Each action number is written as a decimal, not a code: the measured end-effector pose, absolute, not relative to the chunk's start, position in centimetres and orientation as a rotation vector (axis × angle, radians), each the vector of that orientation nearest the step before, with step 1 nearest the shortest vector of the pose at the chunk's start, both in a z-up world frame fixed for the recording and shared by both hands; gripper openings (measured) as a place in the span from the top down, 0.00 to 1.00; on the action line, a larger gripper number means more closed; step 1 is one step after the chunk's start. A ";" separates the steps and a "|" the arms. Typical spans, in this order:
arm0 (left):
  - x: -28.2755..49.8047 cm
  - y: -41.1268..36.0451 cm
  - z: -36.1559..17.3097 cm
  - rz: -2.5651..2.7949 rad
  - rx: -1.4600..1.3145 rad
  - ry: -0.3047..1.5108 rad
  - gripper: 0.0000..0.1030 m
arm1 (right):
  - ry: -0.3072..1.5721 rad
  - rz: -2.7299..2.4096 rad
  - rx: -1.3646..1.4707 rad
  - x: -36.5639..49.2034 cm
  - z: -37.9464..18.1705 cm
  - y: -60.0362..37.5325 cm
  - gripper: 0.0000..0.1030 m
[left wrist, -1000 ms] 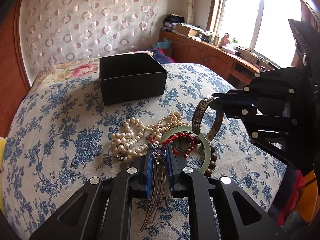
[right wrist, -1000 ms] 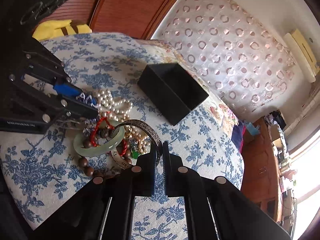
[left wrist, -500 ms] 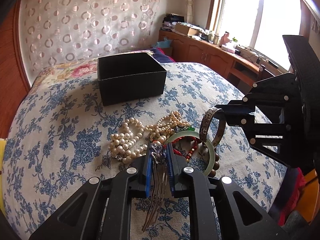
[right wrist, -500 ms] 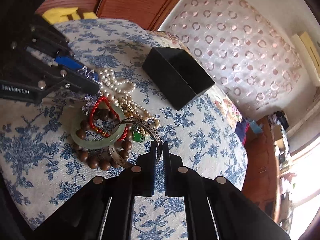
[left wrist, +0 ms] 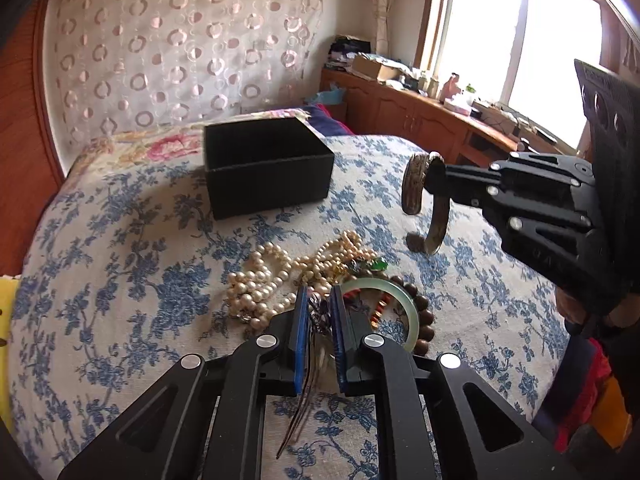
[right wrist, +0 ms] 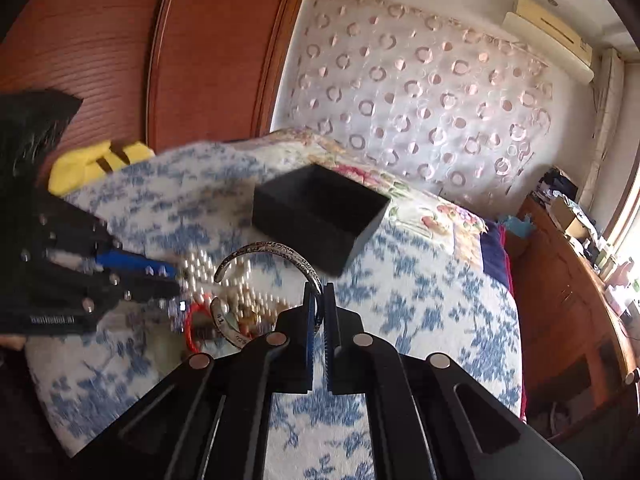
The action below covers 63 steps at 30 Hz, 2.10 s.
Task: Organize jewelry
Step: 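Lift the hair comb with the left tool while the right tool lifts the silver bangle, then carry the comb over the black box with the left tool while the right tool drops the bangle in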
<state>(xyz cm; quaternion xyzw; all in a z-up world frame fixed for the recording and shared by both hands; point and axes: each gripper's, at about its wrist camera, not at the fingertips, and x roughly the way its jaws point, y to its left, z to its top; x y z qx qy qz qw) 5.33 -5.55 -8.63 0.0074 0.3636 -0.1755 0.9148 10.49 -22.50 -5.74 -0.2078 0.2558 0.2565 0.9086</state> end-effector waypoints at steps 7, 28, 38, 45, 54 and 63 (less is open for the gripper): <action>5.1 -3.9 -7.2 -0.332 -0.002 0.714 0.91 | 0.554 0.530 -0.477 11.2 -6.3 -21.1 0.96; 5.0 -2.1 -8.2 -0.355 -0.001 0.784 0.75 | 0.602 0.525 -0.431 14.8 -7.5 -21.3 0.95; 5.2 -4.5 -11.6 -0.355 0.090 0.912 0.44 | 0.609 0.521 -0.419 13.9 -8.0 -21.9 0.95; 4.8 -4.9 -12.4 -0.343 0.127 0.903 0.48 | 0.615 0.521 -0.406 14.1 -8.1 -22.3 0.95; 4.0 -3.4 -10.5 -0.336 0.063 0.837 0.48 | 0.624 0.538 -0.398 14.9 -8.5 -21.9 0.95; 7.5 -2.5 -6.3 -0.315 0.029 0.742 0.48 | 0.611 0.539 -0.363 19.0 -6.7 -21.1 0.95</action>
